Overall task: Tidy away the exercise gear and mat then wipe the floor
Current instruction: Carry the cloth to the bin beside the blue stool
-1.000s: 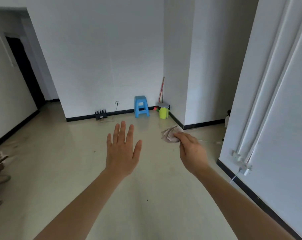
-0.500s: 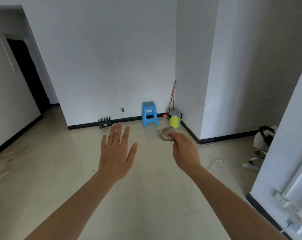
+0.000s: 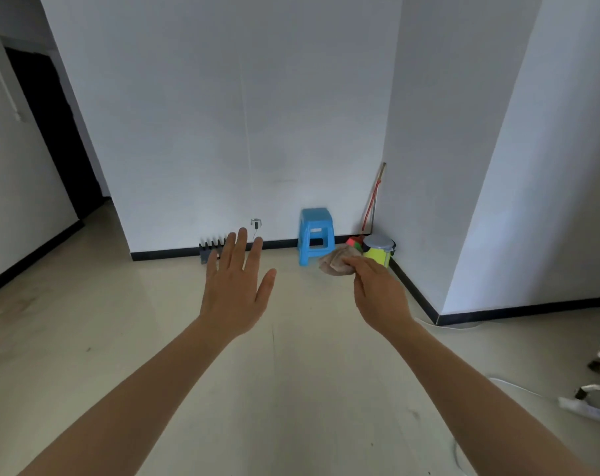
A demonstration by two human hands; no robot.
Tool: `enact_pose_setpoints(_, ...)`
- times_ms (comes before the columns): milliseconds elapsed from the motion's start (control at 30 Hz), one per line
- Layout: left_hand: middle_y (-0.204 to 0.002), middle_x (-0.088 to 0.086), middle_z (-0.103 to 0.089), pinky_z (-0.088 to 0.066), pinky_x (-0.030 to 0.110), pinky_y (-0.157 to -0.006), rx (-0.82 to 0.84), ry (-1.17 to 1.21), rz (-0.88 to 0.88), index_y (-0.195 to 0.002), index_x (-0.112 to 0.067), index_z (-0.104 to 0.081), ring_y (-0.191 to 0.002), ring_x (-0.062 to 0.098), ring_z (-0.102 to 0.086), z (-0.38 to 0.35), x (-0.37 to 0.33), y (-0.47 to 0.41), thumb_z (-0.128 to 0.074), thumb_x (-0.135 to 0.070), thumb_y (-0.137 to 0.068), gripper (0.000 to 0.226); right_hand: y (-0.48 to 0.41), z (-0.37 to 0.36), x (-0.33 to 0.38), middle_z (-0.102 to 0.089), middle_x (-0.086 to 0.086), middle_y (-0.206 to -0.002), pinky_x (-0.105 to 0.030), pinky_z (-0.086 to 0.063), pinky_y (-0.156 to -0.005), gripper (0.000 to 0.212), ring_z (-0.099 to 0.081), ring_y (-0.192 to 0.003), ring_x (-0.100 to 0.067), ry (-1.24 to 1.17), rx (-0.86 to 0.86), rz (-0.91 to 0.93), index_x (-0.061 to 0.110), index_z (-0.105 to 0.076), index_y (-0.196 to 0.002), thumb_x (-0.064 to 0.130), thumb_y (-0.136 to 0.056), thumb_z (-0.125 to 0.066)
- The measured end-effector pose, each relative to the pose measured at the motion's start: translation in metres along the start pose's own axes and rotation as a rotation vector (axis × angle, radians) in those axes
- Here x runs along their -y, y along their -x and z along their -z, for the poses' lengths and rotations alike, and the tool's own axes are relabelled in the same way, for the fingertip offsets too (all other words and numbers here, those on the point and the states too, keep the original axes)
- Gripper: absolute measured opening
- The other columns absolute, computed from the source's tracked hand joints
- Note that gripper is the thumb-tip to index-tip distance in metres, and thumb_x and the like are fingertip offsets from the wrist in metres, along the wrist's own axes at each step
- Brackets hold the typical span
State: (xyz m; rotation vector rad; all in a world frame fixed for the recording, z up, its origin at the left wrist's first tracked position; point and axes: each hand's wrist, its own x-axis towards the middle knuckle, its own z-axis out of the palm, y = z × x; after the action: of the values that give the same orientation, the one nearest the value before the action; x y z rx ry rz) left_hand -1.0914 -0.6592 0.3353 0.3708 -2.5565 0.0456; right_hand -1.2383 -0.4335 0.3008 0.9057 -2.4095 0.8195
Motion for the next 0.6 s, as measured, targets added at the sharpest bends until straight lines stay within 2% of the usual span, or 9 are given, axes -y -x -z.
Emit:
enact_pose_setpoints(133, -0.164, 0.011, -0.012, -0.020, 0.054, -0.119, 0.032, 0.044, -0.043, -0.155, -0.016, -0.022, -0.151, 0.029, -0.011, -0.071, -0.005, -0.122, -0.013, -0.054, -0.099, 0.069, -0.091, -0.035, -0.074, -0.064, -0.002, -0.128, -0.037, -0.052, -0.086, 0.041, -0.061, -0.110, -0.023, 0.017, -0.092, -0.070, 0.018, -0.059, -0.132, 0.004, -0.095, -0.049)
enact_pose_setpoints(300, -0.165, 0.007, 0.001, -0.011, 0.052, -0.121, 0.103, 0.033, -0.102, -0.157, -0.019, -0.009, -0.152, 0.024, 0.002, -0.201, -0.020, -0.265, 0.001, -0.058, -0.095, 0.074, -0.204, -0.106, -0.187, -0.065, -0.005, -0.126, -0.032, -0.047, -0.088, 0.039, -0.061, -0.111, -0.026, 0.016, -0.170, -0.159, 0.014, -0.062, -0.129, 0.002, -0.094, -0.049)
enact_pose_setpoints(467, -0.165, 0.008, 0.000, -0.012, 0.052, -0.121, 0.230, 0.011, -0.068, -0.157, -0.019, -0.009, -0.152, 0.025, 0.000, -0.313, -0.027, -0.407, -0.003, -0.057, -0.097, 0.071, -0.332, -0.185, -0.288, -0.067, -0.005, -0.121, -0.025, -0.042, -0.082, 0.037, -0.062, -0.107, -0.025, -0.015, -0.114, -0.209, 0.013, -0.063, -0.126, 0.001, -0.094, -0.049)
enact_pose_setpoints(600, -0.165, 0.007, 0.006, -0.008, 0.050, -0.122, 0.237, 0.003, -0.035, -0.157, -0.021, -0.004, -0.152, 0.024, 0.006, -0.361, -0.008, -0.519, -0.010, -0.054, -0.099, 0.067, -0.456, -0.233, -0.332, -0.065, -0.001, -0.121, -0.028, -0.045, -0.080, 0.038, -0.060, -0.107, -0.021, -0.055, -0.074, -0.194, 0.017, -0.062, -0.126, 0.001, -0.094, -0.047)
